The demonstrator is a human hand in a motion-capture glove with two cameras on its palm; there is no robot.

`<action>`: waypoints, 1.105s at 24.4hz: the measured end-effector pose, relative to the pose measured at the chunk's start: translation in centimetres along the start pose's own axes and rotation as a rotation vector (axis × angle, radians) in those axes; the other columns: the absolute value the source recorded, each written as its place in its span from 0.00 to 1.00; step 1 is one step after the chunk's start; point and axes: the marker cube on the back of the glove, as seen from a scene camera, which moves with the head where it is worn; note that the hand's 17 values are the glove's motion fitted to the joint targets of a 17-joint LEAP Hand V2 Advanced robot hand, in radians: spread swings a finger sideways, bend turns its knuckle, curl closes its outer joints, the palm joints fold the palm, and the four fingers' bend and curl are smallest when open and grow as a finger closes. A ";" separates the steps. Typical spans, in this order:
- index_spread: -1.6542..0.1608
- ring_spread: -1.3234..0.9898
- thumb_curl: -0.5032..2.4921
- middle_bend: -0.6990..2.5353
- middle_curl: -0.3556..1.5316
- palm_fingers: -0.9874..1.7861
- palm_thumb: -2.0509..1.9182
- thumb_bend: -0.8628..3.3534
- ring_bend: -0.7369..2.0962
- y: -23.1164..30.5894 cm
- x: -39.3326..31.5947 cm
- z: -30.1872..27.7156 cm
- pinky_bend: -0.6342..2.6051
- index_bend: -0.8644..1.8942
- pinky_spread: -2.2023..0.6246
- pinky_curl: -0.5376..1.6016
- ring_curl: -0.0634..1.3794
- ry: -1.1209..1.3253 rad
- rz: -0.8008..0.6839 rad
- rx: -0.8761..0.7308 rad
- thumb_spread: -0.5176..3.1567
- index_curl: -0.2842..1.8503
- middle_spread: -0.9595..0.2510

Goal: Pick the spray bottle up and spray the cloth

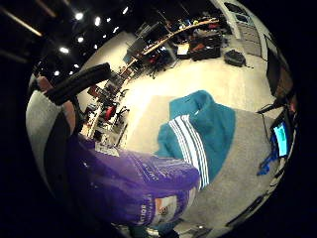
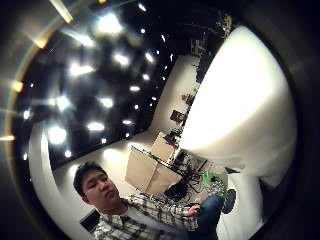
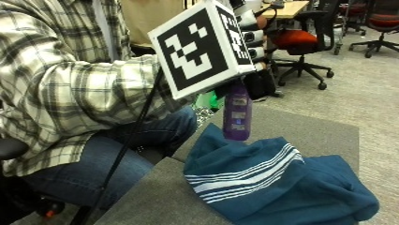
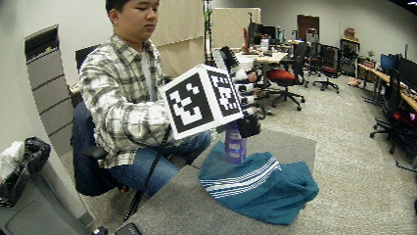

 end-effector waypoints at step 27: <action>0.74 0.48 0.44 0.36 0.47 0.79 0.80 0.20 0.45 4.2 2.9 24.7 0.34 0.37 0.73 0.43 0.38 -0.348 -0.030 -0.379 0.19 0.37 0.64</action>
